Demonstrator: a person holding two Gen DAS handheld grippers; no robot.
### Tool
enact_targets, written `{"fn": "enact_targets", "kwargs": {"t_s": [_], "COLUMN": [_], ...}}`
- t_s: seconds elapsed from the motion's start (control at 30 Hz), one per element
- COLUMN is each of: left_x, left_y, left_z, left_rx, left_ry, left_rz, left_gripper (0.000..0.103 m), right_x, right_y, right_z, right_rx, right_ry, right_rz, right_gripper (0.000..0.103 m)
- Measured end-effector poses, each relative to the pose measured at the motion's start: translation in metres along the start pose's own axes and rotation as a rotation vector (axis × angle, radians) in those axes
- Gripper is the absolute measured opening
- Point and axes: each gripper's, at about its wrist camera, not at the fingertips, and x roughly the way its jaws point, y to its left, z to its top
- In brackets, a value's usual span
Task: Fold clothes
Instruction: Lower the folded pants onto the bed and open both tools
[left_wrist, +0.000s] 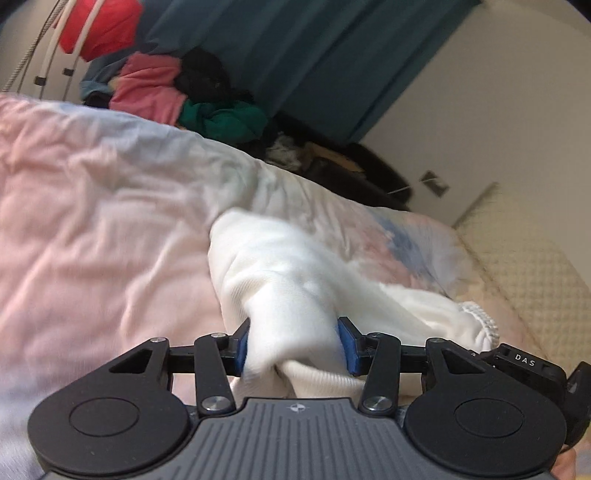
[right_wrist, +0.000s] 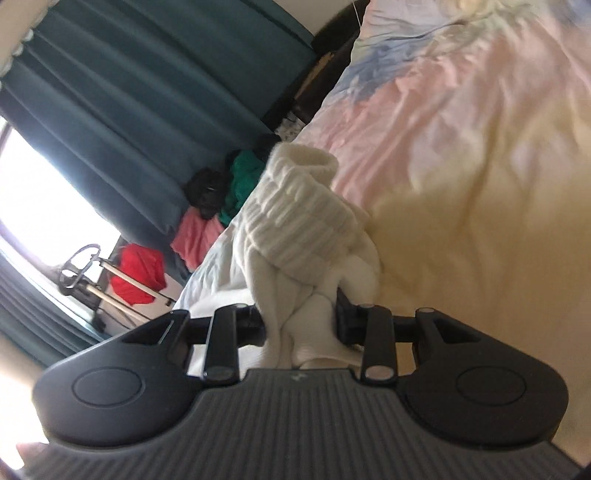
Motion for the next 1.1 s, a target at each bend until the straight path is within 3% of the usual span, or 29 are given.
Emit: {"fn": "enact_targets", "kwargs": {"t_s": [0.17, 0.33, 0.43, 0.6, 0.73, 0.77, 0.8, 0.87, 0.9, 1.1], "left_x": [-0.013, -0.045, -0.086, -0.158, -0.214, -0.228, -0.242, -0.269, -0.282, -0.354], "left_y": [0.011, -0.022, -0.052, -0.103, -0.141, -0.150, -0.158, -0.175, -0.182, -0.213], "left_z": [-0.032, -0.018, -0.015, -0.011, -0.014, -0.017, -0.019, -0.024, -0.026, -0.049], "left_rx": [0.067, 0.167, 0.259, 0.338, 0.385, 0.400, 0.414, 0.441, 0.445, 0.475], "left_ry": [0.014, 0.051, 0.032, -0.028, -0.090, -0.105, -0.121, -0.154, -0.173, -0.243], "left_rz": [0.022, 0.109, 0.128, 0.143, 0.145, 0.147, 0.150, 0.156, 0.167, 0.201], "left_gripper": [0.055, 0.065, 0.075, 0.085, 0.103, 0.103, 0.103, 0.103, 0.103, 0.103], "right_x": [-0.014, -0.038, -0.073, -0.139, -0.190, -0.202, -0.215, -0.236, -0.248, -0.302], "right_y": [-0.027, -0.013, 0.017, 0.059, 0.097, 0.107, 0.117, 0.132, 0.141, 0.170], "right_z": [-0.039, -0.023, -0.015, -0.012, -0.018, -0.019, -0.021, -0.024, -0.028, -0.055], "right_rx": [0.023, 0.061, -0.063, -0.183, -0.301, -0.329, -0.357, -0.415, -0.445, -0.577], "right_ry": [0.029, 0.084, 0.084, 0.036, -0.001, -0.012, -0.023, -0.032, -0.037, -0.079], "right_rz": [-0.046, -0.137, -0.186, -0.107, -0.068, -0.061, -0.053, -0.041, -0.028, -0.009], "right_gripper": [0.045, 0.047, 0.047, 0.047, 0.048, 0.048, 0.052, 0.081, 0.087, 0.089]}}
